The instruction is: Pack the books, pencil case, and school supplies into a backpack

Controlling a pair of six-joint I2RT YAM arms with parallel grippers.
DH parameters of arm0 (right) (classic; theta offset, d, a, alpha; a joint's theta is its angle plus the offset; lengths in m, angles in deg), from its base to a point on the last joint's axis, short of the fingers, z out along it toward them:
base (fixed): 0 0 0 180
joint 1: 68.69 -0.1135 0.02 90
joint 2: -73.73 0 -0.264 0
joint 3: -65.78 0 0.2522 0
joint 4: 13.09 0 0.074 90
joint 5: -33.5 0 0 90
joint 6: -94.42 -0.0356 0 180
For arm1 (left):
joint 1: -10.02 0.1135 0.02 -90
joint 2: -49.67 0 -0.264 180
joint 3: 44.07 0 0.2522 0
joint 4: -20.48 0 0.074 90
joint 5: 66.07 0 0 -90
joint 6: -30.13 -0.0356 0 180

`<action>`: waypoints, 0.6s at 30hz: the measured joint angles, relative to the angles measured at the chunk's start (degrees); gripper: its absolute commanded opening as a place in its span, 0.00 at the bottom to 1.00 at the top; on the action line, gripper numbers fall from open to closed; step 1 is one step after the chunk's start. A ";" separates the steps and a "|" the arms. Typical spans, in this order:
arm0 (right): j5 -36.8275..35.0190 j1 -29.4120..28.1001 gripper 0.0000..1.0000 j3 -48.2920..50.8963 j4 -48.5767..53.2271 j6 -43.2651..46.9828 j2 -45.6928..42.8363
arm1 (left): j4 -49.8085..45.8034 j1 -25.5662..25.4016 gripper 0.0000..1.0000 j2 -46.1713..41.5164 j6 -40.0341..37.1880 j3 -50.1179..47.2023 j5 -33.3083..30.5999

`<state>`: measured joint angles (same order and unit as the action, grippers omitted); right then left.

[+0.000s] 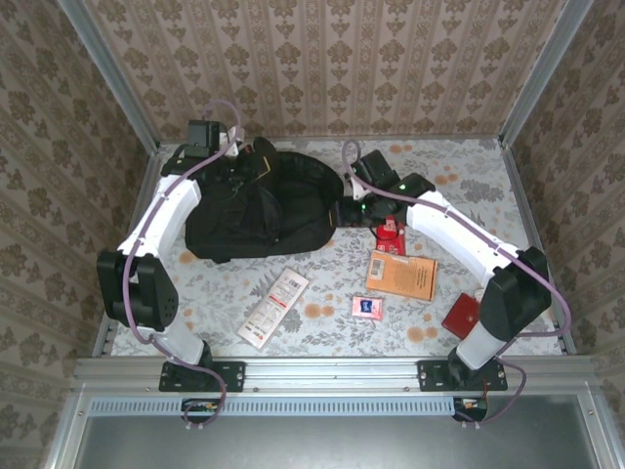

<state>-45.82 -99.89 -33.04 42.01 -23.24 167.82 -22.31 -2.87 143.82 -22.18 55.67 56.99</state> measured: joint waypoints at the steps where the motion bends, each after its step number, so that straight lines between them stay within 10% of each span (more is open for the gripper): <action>1: 0.63 0.50 0.49 -2.10 -0.90 -1.16 1.31 | 0.00 -0.13 0.00 0.00 0.00 0.00 0.00; 18: 1.40 -1.25 0.54 -48.13 0.48 -8.61 40.74 | -0.02 -0.26 0.00 -0.04 0.00 0.02 0.37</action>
<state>-44.42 -101.14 -81.17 42.49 -31.85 208.56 -22.34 -3.13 143.78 -22.18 55.69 57.36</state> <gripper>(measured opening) 0.534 0.061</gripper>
